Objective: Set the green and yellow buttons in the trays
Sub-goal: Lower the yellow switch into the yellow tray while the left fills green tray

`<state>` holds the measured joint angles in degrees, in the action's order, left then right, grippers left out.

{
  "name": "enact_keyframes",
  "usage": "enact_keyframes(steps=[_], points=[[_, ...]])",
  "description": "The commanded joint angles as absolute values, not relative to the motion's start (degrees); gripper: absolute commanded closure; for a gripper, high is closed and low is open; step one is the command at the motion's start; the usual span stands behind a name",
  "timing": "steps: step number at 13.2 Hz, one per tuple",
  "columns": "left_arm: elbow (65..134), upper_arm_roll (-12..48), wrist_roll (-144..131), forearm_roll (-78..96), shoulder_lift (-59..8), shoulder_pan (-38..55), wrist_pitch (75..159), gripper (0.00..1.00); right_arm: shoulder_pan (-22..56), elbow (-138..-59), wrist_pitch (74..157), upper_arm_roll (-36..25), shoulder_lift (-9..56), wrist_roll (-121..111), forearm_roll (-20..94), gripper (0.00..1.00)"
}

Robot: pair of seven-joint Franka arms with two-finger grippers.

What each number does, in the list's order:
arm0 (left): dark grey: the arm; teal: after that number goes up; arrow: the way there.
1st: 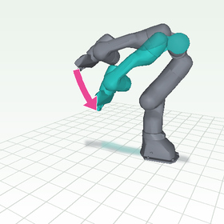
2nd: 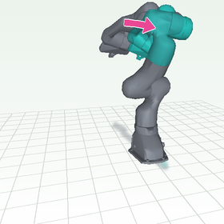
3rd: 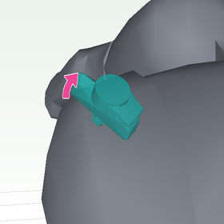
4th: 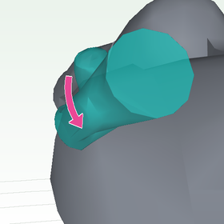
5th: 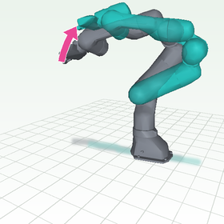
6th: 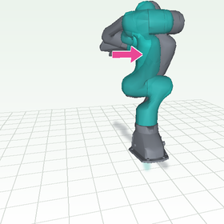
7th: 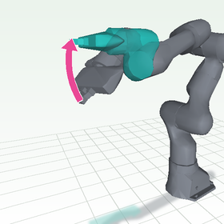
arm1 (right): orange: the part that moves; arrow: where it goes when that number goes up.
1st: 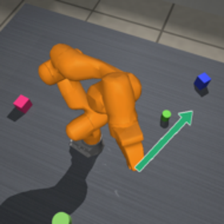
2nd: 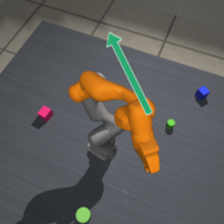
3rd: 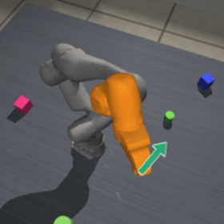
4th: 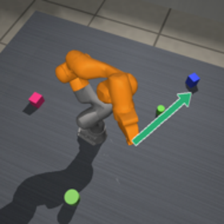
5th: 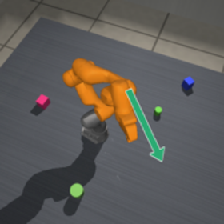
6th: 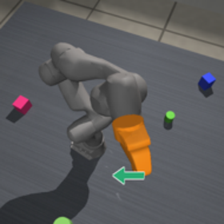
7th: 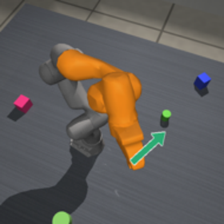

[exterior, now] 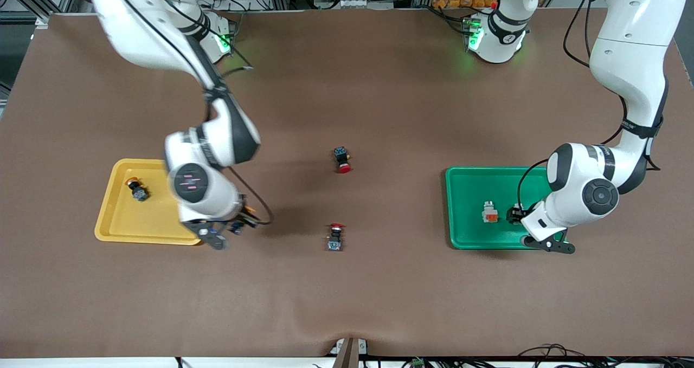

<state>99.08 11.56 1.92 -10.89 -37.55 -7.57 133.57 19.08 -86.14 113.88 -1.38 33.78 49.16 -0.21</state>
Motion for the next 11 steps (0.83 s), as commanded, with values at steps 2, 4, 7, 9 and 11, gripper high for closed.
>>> enact_keyframes(steps=[2, 4, 7, 9, 11], points=[[99.4, 11.95, 2.19, -12.04, -34.38, -7.73, 132.63, 0.0, 8.12, -88.15, 105.23, -0.18, 27.43, 33.01, 2.89, 1.0], [98.88, 12.56, 1.76, -11.43, -31.57, -7.03, 127.99, 0.0, 3.01, -88.07, 101.88, -0.18, 26.55, 23.69, 3.25, 0.94], [96.51, 14.94, 1.49, -11.16, -28.66, -6.94, 121.75, 0.0, 0.44, -87.98, 100.28, -0.17, 26.11, 17.41, 3.95, 0.0], [95.72, 15.99, 1.58, -11.25, -26.99, -7.21, 119.89, 0.0, 0.44, -87.98, 100.28, -0.26, 25.58, 15.74, 4.13, 0.0], [95.63, 16.78, 1.41, -11.16, -24.97, -6.94, 118.66, 0.0, 0.09, -88.68, 100.46, -0.44, 24.79, 11.88, 4.13, 0.0]])
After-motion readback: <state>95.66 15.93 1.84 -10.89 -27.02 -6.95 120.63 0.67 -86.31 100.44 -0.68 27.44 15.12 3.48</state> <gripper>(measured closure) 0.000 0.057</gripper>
